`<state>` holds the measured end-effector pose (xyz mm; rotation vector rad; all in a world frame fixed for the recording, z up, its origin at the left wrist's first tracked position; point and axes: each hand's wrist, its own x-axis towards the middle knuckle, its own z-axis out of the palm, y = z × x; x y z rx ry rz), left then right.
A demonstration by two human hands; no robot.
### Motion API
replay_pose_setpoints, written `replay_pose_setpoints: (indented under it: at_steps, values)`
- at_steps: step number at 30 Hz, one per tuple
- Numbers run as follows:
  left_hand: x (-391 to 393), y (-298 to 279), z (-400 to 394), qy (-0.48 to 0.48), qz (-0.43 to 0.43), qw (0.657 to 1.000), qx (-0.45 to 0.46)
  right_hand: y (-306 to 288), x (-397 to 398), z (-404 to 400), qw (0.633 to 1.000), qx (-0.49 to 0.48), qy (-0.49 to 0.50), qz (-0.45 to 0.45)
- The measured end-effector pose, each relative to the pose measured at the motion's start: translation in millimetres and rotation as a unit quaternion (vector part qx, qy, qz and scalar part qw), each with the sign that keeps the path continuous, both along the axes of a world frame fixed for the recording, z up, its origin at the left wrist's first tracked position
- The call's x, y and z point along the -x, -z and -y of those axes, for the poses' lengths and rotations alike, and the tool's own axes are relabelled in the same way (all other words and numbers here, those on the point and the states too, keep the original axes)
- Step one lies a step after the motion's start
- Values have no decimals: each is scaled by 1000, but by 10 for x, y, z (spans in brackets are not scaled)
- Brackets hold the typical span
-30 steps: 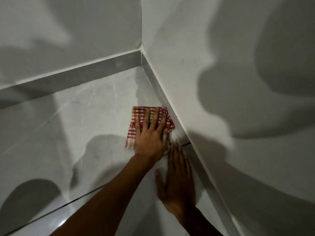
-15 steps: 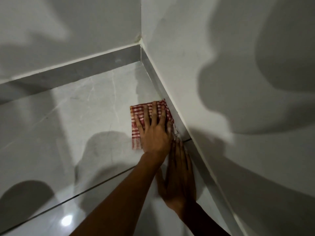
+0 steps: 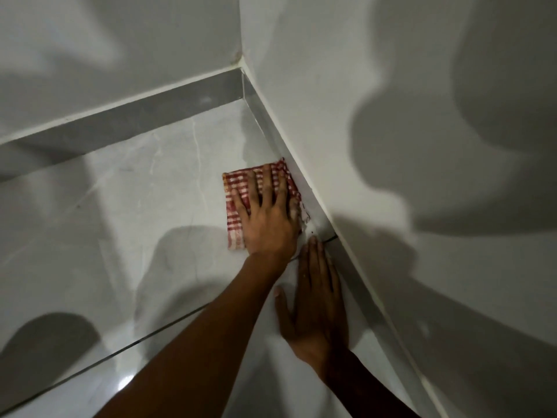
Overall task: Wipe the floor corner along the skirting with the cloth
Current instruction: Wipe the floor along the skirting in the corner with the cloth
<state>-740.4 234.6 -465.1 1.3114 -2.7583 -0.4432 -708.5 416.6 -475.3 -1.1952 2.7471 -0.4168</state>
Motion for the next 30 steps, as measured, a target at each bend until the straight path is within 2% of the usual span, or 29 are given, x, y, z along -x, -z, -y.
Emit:
replay_pose_setpoints:
  at_steps: [5, 10, 16, 19, 25, 30]
  values:
    - [14, -1, 101, 17, 25, 1000, 2, -9, 13, 8, 1000, -28, -12, -9]
    - [28, 10, 177, 21, 16, 1000, 4, 10, 28, 5, 998, -45, -37, -24]
    - [-25, 20, 27, 20, 1, 1000, 22, 27, 37, -3, 999, -34, -32, -11]
    - [-46, 10, 46, 31, 21, 999, 15, -1, 29, 5, 999, -29, -29, -18]
    - [290, -23, 510, -24, 45, 998, -36, 0, 10, 6, 999, -23, -30, -26]
    - [38, -12, 26, -7, -12, 1000, -14, -7, 0, -13, 999, 1, -30, -30]
